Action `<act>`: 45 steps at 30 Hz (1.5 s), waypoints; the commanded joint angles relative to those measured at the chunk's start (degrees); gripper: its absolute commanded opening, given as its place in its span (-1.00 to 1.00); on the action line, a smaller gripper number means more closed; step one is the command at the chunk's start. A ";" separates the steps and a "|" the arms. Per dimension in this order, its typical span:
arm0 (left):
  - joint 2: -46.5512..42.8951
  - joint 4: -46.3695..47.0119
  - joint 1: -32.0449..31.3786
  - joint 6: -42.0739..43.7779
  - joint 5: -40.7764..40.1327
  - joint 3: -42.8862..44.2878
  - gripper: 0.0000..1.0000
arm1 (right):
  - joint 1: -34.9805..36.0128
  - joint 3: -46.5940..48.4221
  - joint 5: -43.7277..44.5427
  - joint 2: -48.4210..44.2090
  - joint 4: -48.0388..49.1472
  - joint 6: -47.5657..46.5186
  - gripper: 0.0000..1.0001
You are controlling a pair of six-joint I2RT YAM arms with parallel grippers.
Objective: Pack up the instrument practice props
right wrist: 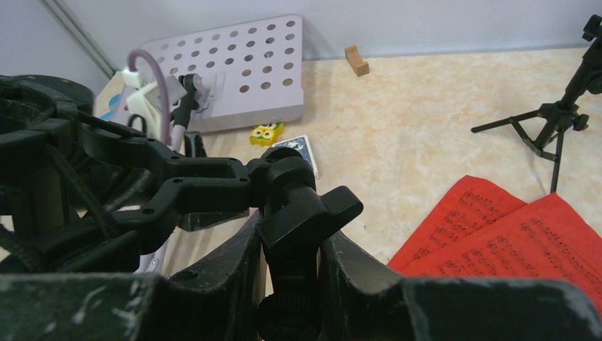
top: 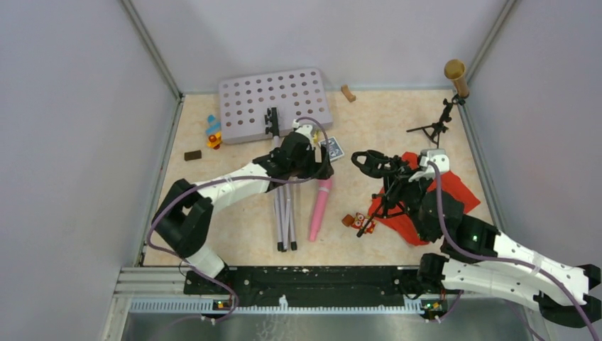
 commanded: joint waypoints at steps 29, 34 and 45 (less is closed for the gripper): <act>-42.20 35.45 -2.40 12.40 30.16 -23.34 0.83 | 0.06 11.84 -28.15 26.25 37.74 7.32 -1.00; -42.36 33.16 -2.43 12.56 29.14 -23.54 0.72 | 0.10 12.37 -31.46 27.24 39.66 9.30 -1.00; -41.32 31.40 -2.39 11.68 25.30 -20.65 -0.05 | 0.10 12.81 -37.33 27.89 36.78 9.87 -1.00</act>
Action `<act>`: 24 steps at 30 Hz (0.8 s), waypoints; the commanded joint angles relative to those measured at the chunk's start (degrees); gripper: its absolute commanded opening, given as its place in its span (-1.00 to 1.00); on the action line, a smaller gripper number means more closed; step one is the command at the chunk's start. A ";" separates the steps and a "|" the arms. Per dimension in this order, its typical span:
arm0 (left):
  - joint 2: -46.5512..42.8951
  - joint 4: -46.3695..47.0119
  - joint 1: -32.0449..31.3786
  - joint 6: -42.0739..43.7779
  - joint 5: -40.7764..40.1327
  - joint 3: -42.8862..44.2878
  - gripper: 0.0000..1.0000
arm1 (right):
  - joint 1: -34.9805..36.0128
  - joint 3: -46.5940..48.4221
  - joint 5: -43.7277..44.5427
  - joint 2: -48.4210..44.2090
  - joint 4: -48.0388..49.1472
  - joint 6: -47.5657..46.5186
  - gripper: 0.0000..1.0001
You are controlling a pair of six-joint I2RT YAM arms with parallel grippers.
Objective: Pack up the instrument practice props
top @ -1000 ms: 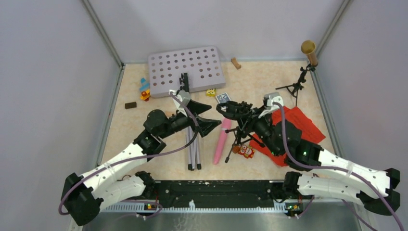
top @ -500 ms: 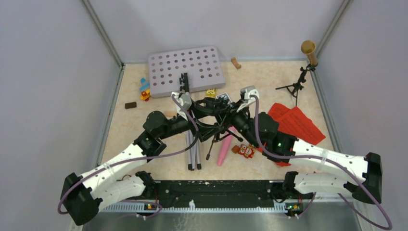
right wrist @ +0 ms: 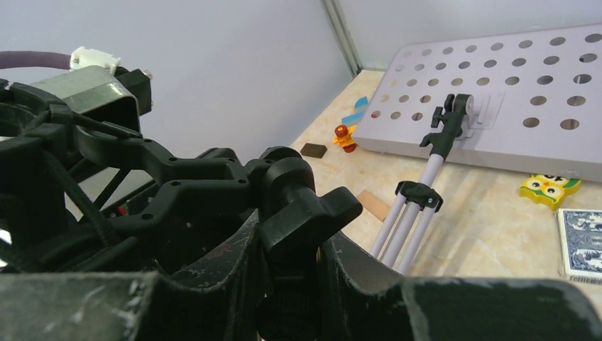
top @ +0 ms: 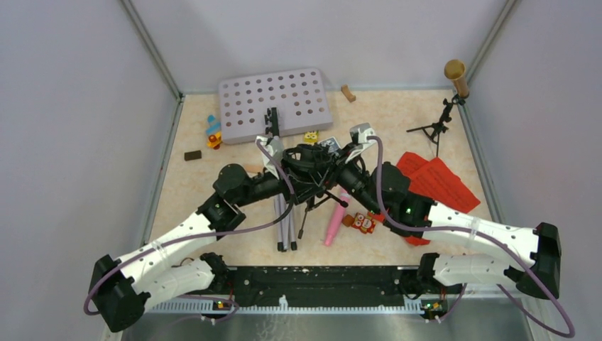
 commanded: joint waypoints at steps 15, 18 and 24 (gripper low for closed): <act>-12.77 -4.40 0.51 5.20 -24.76 -6.50 -1.00 | 0.53 3.38 -10.09 -5.89 -4.56 -4.42 0.21; -17.89 -6.41 0.54 5.41 -31.95 -9.18 -1.00 | 0.55 1.74 -11.64 -8.33 -8.26 -6.24 0.53; -28.12 -10.91 0.55 6.32 -50.25 -15.18 -1.00 | 0.53 -4.96 -11.25 -15.18 -11.03 -7.02 0.60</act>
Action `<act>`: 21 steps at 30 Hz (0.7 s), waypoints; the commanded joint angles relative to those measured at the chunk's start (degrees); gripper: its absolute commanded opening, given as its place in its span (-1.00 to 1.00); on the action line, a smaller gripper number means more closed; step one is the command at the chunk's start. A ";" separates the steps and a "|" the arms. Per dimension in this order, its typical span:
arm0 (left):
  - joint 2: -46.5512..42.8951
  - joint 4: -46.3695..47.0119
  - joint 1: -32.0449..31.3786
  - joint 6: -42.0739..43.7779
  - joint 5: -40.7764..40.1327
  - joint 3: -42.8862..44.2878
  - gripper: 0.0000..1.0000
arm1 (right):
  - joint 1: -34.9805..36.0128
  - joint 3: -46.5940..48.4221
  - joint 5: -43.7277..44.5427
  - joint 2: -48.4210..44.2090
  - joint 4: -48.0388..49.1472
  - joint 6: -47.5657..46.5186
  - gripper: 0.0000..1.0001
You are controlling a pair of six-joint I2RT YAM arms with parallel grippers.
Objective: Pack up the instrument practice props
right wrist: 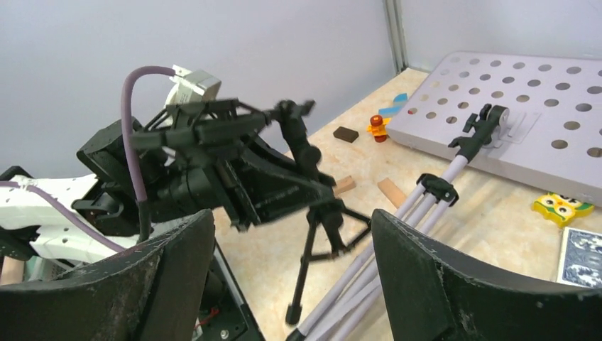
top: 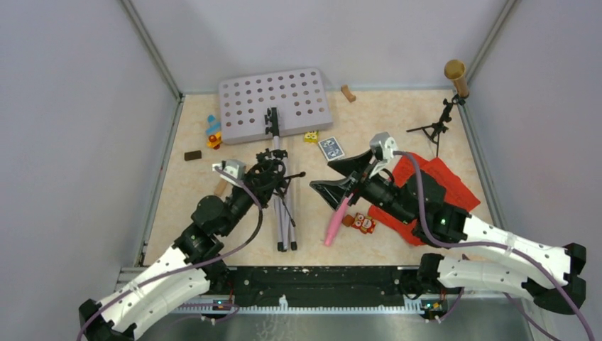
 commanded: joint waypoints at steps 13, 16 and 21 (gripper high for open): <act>-1.83 9.89 4.18 3.67 -45.22 -6.88 -1.00 | 0.40 -7.54 3.22 -6.62 -5.36 -3.07 0.62; 3.33 12.05 13.12 -1.41 -39.32 -7.84 -1.00 | 0.40 -7.69 3.59 -6.53 -6.22 -3.46 0.62; 10.33 22.22 21.13 -2.83 -34.53 -10.64 -1.00 | 0.38 -8.59 3.89 -6.90 -6.39 -4.38 0.63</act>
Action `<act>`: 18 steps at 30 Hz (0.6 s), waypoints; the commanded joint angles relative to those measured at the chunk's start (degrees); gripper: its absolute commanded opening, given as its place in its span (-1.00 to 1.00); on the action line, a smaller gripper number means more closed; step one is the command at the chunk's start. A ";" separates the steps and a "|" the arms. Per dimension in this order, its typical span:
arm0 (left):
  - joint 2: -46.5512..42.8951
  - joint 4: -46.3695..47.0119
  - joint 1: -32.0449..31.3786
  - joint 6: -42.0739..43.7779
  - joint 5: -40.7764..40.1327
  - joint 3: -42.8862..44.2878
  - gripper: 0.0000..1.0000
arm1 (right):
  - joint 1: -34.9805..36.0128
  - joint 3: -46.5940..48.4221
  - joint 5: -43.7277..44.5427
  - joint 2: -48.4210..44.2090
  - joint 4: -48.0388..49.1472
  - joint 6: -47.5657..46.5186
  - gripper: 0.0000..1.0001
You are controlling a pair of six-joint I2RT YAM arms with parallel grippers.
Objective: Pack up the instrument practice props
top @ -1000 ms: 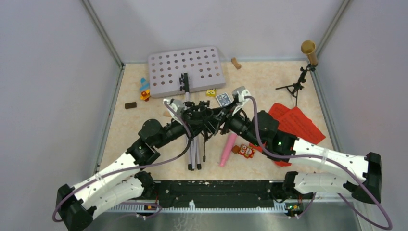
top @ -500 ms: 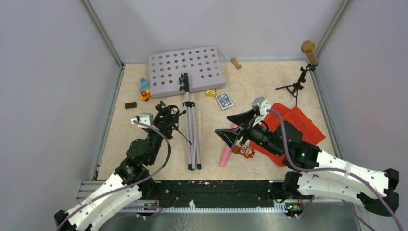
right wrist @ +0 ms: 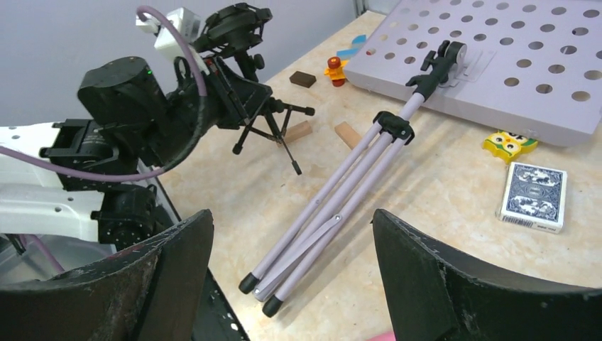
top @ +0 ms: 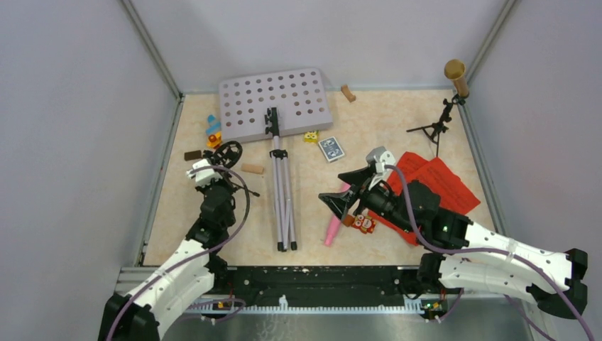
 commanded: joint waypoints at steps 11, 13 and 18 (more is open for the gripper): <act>20.72 35.41 13.37 -1.12 9.25 -2.59 -1.00 | 0.31 -2.34 1.09 0.51 -2.26 -4.66 0.65; 24.41 39.93 14.43 -0.83 11.12 -2.10 -1.00 | 0.33 -2.50 1.21 0.74 -2.47 -5.01 0.65; 33.88 45.65 15.23 1.61 14.30 1.91 -1.00 | 0.30 -2.99 2.11 0.86 -2.62 -5.81 0.66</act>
